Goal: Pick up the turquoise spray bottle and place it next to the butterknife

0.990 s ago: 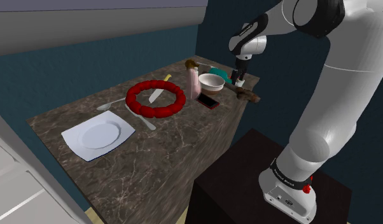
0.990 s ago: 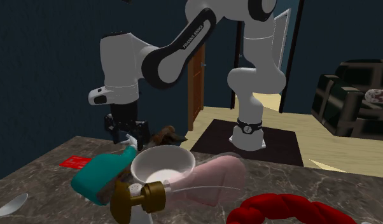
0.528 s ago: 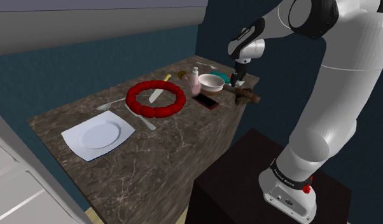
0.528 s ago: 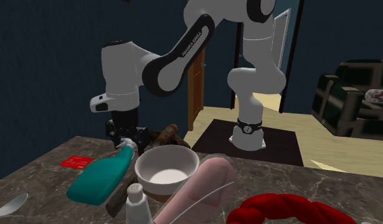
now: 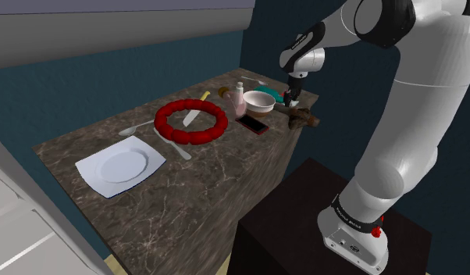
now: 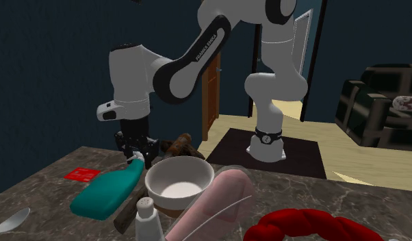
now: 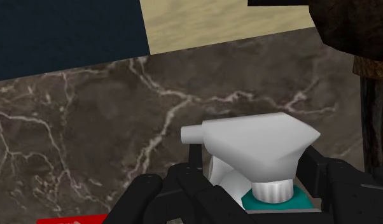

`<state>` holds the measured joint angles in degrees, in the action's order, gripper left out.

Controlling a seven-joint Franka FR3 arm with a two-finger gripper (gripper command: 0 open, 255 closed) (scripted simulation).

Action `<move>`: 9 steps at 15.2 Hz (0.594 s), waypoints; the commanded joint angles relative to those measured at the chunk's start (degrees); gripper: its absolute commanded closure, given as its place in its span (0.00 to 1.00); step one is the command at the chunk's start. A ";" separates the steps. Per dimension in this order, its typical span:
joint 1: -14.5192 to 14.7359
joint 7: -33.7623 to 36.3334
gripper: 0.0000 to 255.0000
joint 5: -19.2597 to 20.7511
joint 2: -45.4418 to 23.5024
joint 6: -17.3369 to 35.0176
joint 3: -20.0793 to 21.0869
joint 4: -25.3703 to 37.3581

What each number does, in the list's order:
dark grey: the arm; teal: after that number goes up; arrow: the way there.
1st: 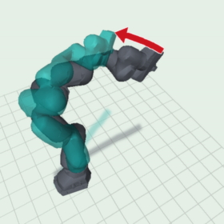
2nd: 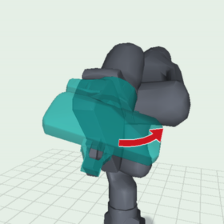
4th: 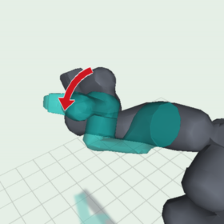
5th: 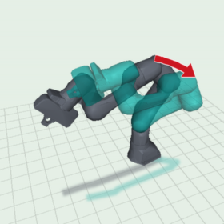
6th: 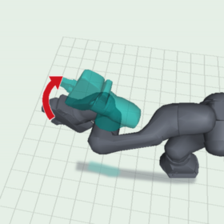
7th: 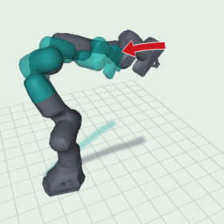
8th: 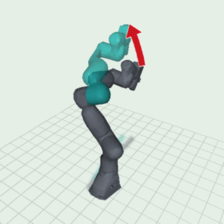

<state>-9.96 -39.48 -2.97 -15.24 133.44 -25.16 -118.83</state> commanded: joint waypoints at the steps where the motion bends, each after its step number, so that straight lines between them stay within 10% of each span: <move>1: 0.00 0.00 1.00 0.00 0.00 0.00 0.00 0.01; 9: 0.28 0.44 1.00 0.81 1.48 -2.01 -0.31 0.67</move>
<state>-9.75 -39.16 -2.42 -14.26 132.07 -25.36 -118.35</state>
